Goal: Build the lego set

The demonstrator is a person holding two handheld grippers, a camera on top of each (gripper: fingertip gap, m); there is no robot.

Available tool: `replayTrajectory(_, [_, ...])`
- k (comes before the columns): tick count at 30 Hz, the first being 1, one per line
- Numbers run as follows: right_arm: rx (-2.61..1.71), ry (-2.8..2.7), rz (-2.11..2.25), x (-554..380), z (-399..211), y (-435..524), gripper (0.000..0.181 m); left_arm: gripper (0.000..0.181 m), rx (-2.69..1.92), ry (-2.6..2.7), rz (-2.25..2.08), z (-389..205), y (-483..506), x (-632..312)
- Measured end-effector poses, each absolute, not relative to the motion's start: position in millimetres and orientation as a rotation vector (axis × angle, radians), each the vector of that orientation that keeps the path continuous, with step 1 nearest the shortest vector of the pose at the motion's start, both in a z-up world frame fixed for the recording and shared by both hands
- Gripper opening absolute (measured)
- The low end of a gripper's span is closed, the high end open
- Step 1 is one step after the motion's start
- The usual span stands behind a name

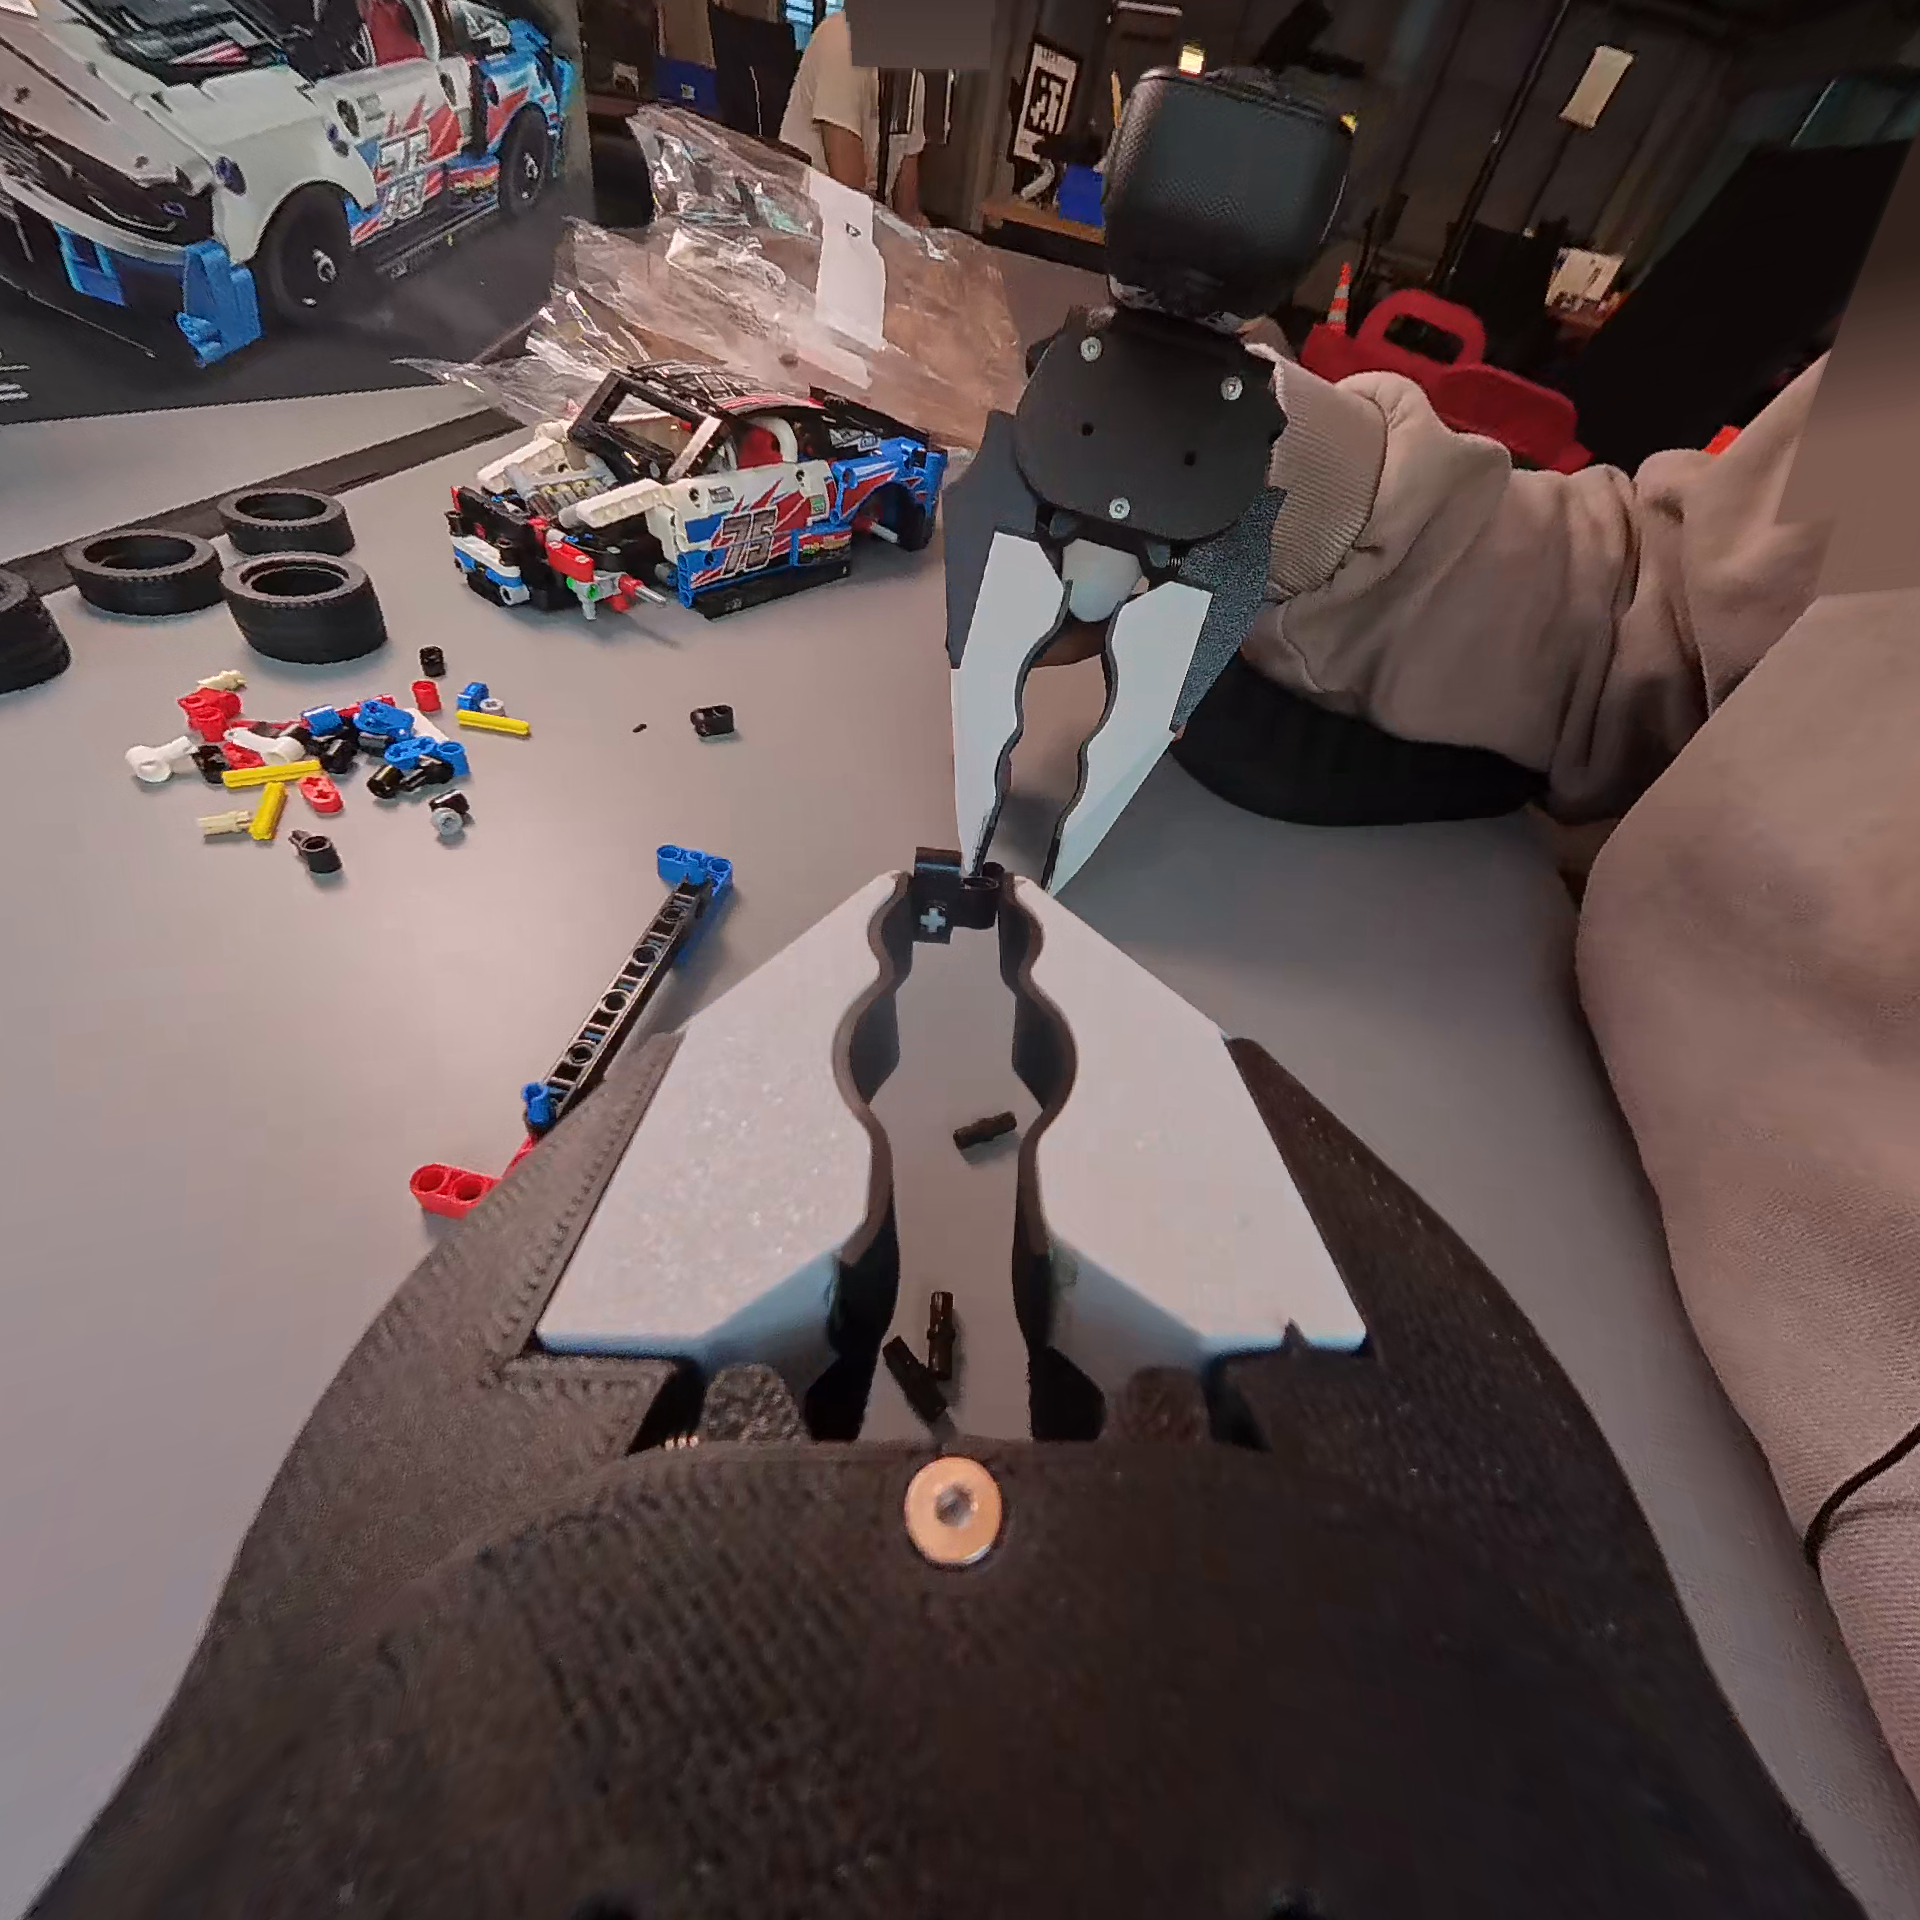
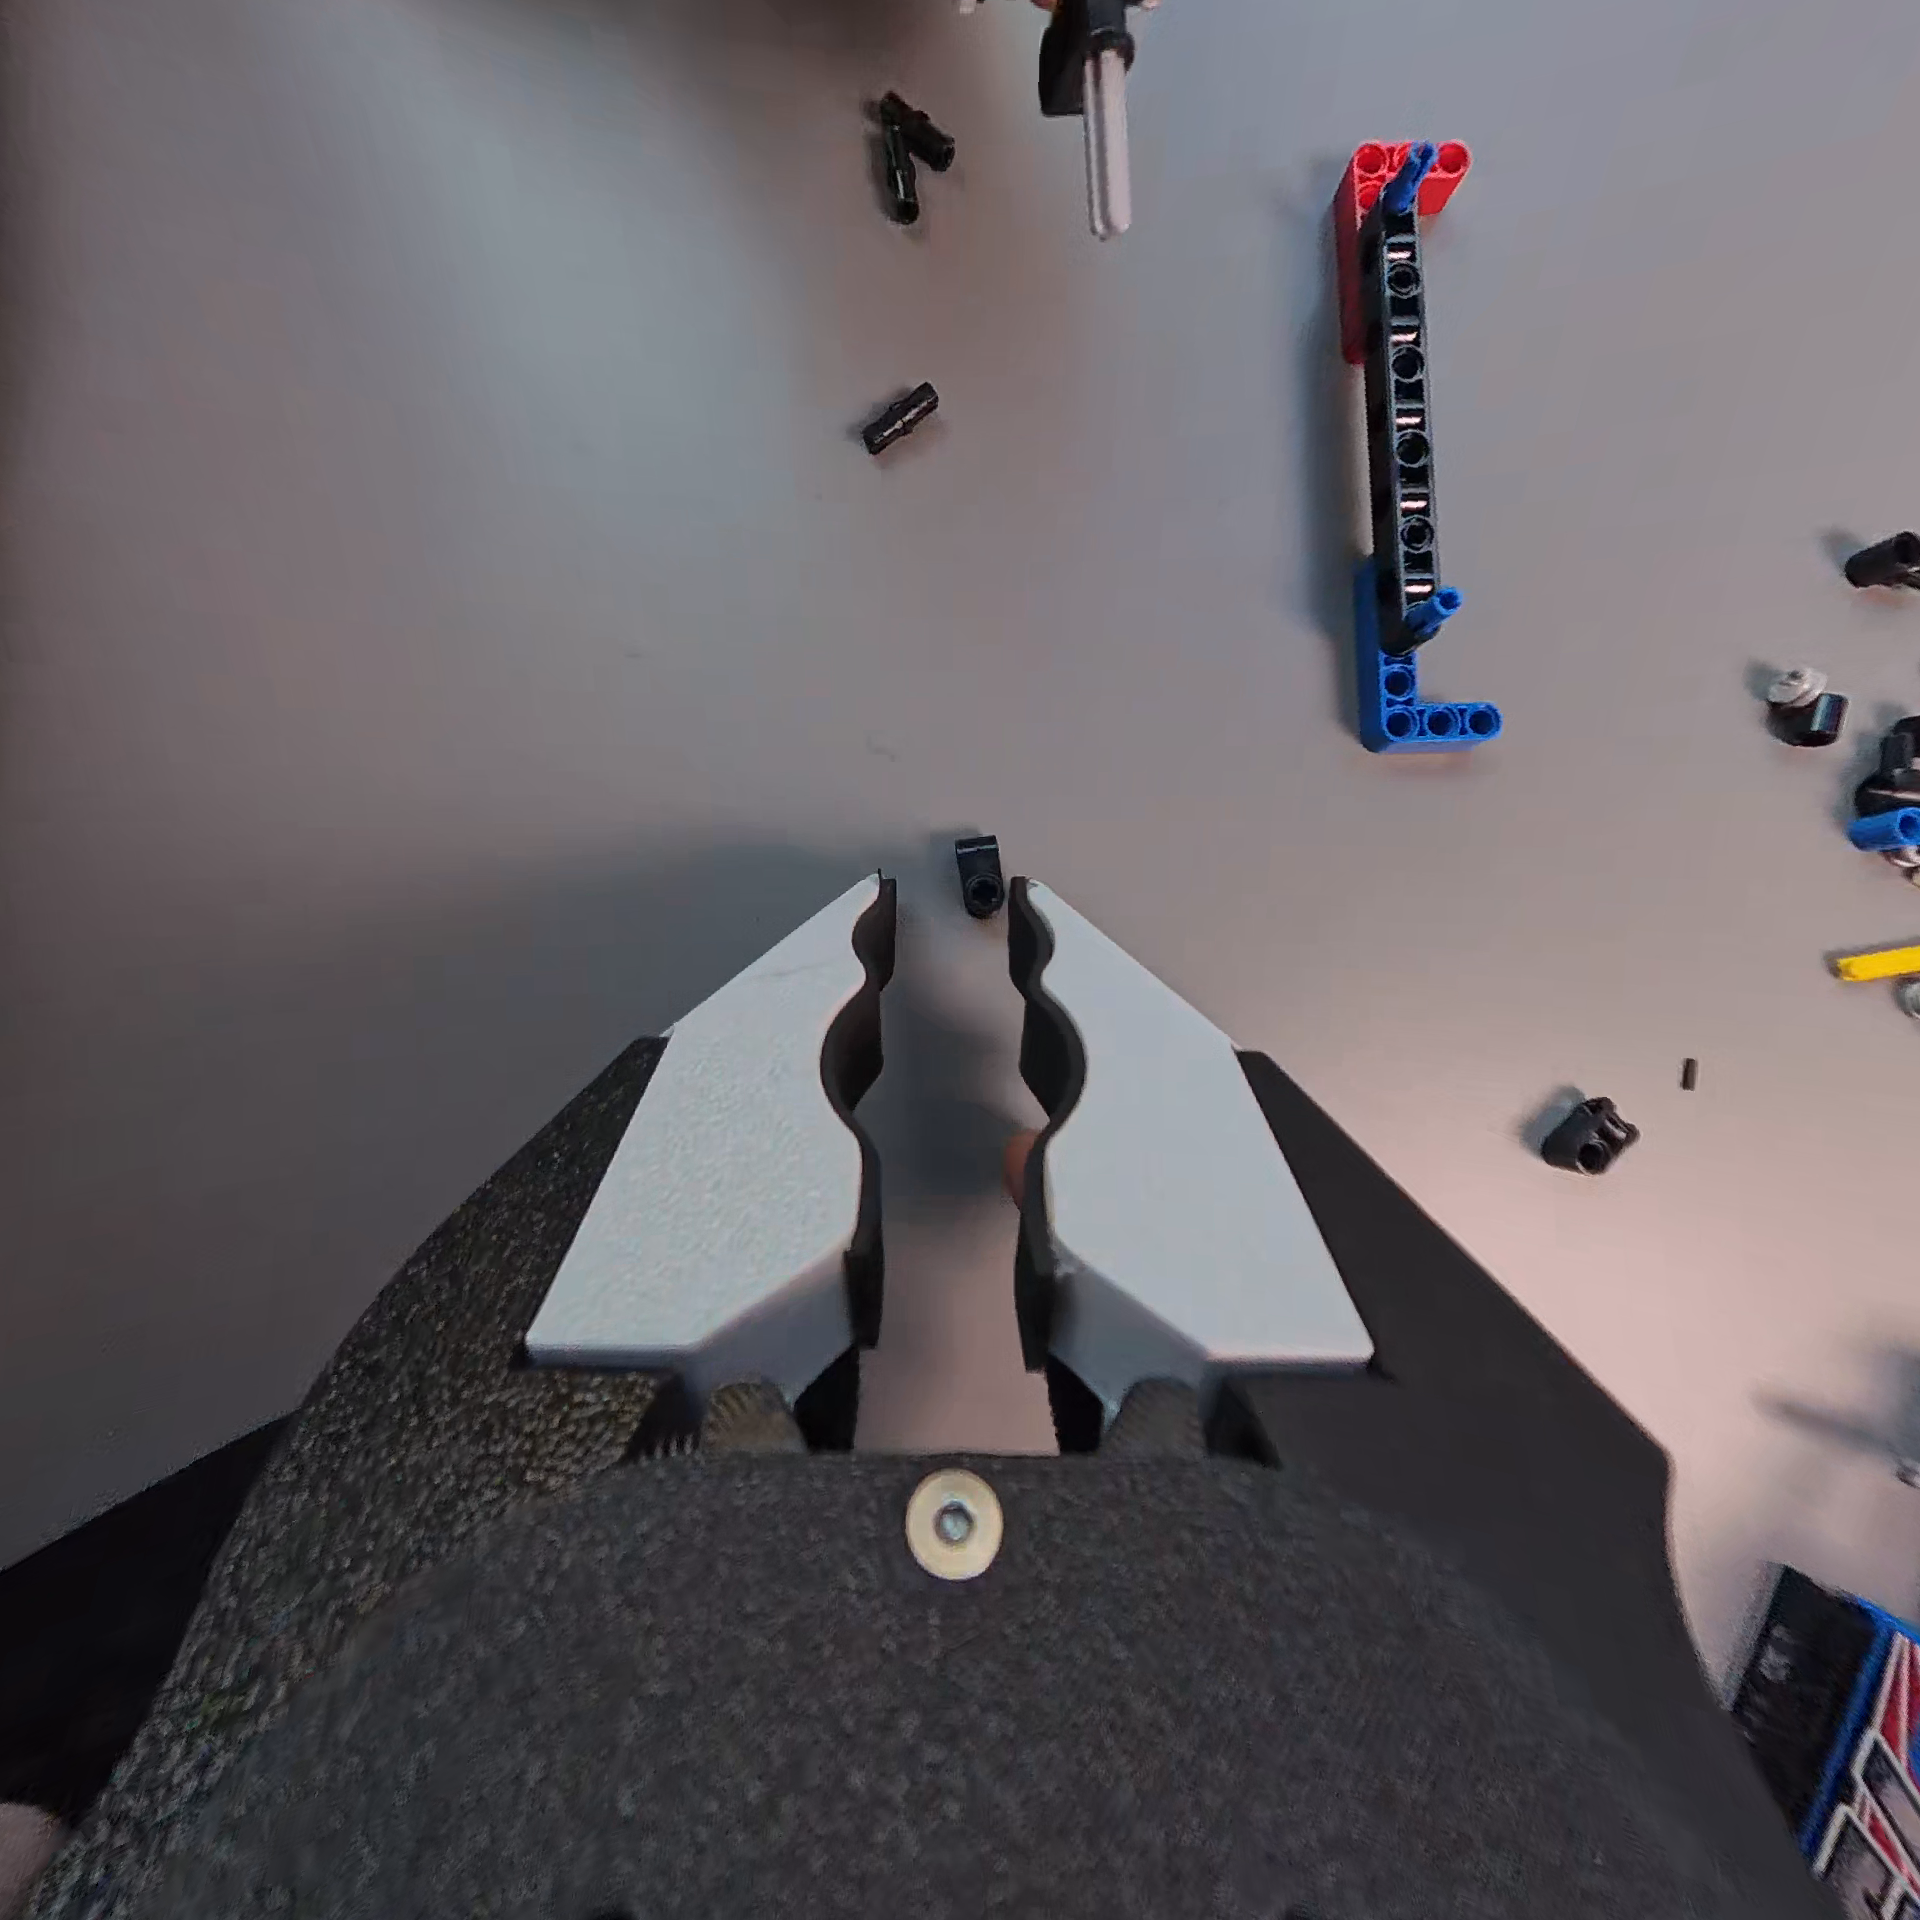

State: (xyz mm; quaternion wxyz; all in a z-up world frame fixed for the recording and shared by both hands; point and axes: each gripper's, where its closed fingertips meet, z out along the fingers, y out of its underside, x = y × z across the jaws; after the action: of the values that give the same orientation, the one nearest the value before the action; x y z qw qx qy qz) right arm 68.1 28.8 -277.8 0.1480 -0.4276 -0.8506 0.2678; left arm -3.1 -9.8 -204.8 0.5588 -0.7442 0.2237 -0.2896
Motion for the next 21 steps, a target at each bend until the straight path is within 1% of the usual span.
replayTrajectory(2, [-1.240,-2.489,0.745,73.1,-279.8,24.7,0.012,0.014,-1.753,0.549,-0.672,-205.3,-11.0,-0.7])
replayTrajectory(7, [-1.263,-2.490,0.787,82.0,-267.4,15.4,0.015,0.014,-1.740,0.538,-0.678,-201.8,-11.3,-2.1])
replayTrajectory(13, [-1.362,-2.410,0.745,77.4,-276.7,27.8,0.015,0.014,-1.735,0.547,-0.691,-201.1,-13.0,1.5])
replayTrajectory(15, [-1.344,-2.429,0.755,75.4,-280.0,22.9,0.013,0.014,-1.736,0.556,-0.689,-201.4,-13.8,2.8])
replayTrajectory(17, [-1.311,-2.425,0.742,70.0,-280.2,21.8,0.007,0.014,-1.735,0.560,-0.689,-201.4,-14.2,3.4])
replayTrajectory(21, [-1.235,-2.409,0.744,62.8,-274.4,18.6,0.006,0.014,-1.727,0.550,-0.707,-199.3,-14.6,3.1])
